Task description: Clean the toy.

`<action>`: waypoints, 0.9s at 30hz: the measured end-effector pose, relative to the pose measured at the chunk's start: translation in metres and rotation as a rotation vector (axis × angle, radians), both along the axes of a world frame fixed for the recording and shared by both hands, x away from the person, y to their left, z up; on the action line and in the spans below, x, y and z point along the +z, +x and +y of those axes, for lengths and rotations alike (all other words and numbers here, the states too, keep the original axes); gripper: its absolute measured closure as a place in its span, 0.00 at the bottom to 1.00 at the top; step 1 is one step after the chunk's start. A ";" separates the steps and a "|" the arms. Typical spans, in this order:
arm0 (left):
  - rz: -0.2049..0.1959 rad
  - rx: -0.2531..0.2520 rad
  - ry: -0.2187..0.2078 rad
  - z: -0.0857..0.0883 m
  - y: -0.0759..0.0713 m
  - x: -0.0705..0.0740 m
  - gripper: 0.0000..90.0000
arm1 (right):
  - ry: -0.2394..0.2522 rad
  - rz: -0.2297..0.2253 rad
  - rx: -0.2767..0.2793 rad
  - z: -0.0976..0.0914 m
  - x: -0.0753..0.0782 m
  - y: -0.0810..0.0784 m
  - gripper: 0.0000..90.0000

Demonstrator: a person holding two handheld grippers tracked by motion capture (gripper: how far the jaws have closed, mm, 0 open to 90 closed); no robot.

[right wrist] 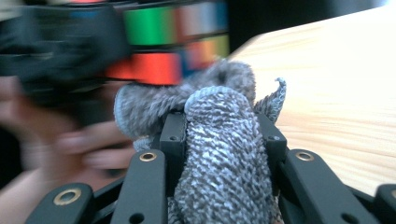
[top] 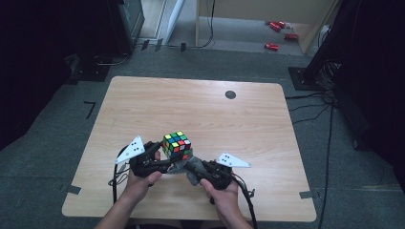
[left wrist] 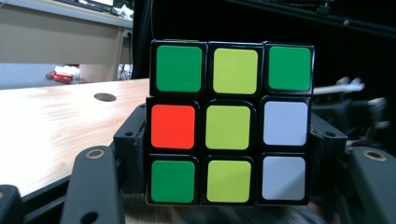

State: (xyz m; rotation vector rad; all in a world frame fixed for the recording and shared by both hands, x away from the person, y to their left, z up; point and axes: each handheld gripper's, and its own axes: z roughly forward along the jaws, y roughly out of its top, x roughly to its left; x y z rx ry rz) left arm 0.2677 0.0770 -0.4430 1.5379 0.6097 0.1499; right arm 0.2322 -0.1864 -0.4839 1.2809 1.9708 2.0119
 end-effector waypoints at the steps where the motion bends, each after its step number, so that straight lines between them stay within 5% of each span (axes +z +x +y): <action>1: 0.002 0.003 -0.003 0.001 0.000 0.000 0.38 | -0.022 0.000 -0.046 -0.005 -0.002 0.001 0.72; 4: 0.004 0.003 -0.002 0.000 0.001 -0.001 0.38 | -0.034 0.034 -0.043 -0.007 -0.006 0.004 0.72; 8: 0.003 -0.005 0.031 -0.007 -0.001 -0.003 0.38 | -0.072 -0.022 0.151 0.023 0.001 -0.008 0.71; 10: 0.001 -0.010 0.039 -0.008 -0.002 -0.004 0.38 | -0.089 -0.041 0.178 0.032 0.004 -0.013 0.71; 14: -0.001 -0.008 0.019 -0.008 -0.002 -0.002 0.38 | 0.006 0.030 0.041 0.003 0.004 -0.001 0.72; 18: -0.010 -0.011 0.032 -0.005 -0.002 -0.002 0.38 | -0.015 0.020 -0.135 -0.024 0.002 0.006 0.72; 20: 0.003 -0.016 0.023 -0.004 -0.001 -0.002 0.38 | -0.005 -0.016 -0.172 -0.033 0.007 0.008 0.72; 23: 0.003 -0.036 0.032 -0.007 -0.001 -0.004 0.38 | 0.035 -0.092 -0.141 -0.034 0.018 0.005 0.72; 27: 0.011 -0.037 0.012 -0.004 0.000 -0.003 0.38 | -0.036 -0.141 -0.004 -0.017 0.013 0.003 0.72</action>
